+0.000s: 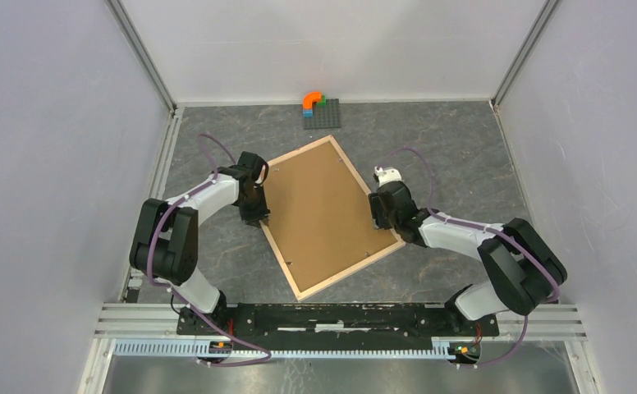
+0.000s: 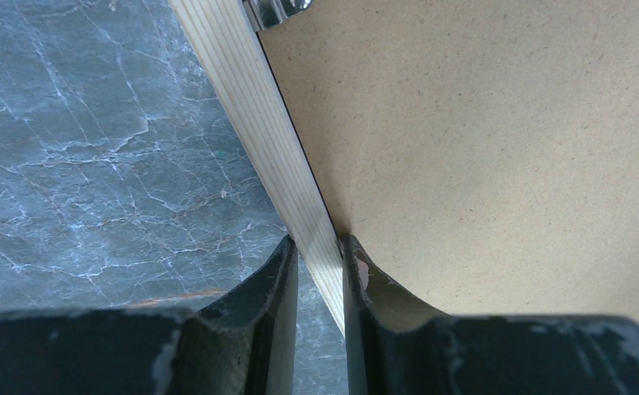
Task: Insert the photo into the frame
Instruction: Install the photo frame at the center of the board.
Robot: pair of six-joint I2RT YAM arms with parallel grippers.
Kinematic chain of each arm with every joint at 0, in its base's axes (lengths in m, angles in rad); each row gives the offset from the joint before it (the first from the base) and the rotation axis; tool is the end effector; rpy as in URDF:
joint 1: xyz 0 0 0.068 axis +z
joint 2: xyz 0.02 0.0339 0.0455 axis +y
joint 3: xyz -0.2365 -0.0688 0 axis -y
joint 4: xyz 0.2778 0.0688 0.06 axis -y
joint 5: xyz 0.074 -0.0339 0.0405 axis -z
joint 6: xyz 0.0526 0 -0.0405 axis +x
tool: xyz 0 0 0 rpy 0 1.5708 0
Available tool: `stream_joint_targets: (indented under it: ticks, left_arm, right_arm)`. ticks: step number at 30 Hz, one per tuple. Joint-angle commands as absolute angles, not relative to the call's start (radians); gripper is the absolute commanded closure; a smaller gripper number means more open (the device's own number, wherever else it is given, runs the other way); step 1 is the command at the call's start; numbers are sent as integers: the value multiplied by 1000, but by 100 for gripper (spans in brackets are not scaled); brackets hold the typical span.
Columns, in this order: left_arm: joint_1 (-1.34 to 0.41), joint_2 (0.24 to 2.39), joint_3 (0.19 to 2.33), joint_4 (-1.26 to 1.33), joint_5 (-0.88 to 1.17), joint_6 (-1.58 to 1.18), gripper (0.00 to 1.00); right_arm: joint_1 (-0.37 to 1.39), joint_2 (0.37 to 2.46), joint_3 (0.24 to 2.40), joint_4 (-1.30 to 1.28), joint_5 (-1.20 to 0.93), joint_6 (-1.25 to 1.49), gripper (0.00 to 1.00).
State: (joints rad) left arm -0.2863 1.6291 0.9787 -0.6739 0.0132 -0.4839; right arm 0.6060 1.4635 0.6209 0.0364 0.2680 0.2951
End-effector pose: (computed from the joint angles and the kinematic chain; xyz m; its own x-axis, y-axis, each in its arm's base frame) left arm 0.3088 -0.0916 0.1064 -0.9563 -0.2034 -0.2100 -0.1801 0.9757 -0.1249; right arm 0.2633 0.1655 0.0912 -0.6834 -0.1324 -0.7179 -0.2088 0.9778 0.0185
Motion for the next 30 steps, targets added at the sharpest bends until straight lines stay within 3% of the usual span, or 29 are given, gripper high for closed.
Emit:
stream_joint_targets:
  ticks: [1,8,12,23,27,30]
  left_arm:
    - [-284,1628,993,-672,66,-422,98]
    - [-282,1613,985,-670,69,-425,98]
    - [-282,1608,985,-668,76,-425,98]
    - [-282,1609,986,-666,78,-428,98]
    - [-281,1610,986,-665,79,-429,98]
    - [-281,1608,988,-666,76,-430,98]
  right_arm:
    - [634,1513,653,-77,361,395,48]
    - [680,1584,751,-232,470,624,49]
    - [689,1647,813,-334,516,719,62]
    - [713,1644,813,-366,502,759,67]
    - [720,1624,799,-375,504,805,77]
    - [724,1632,806,-381,508,811,78]
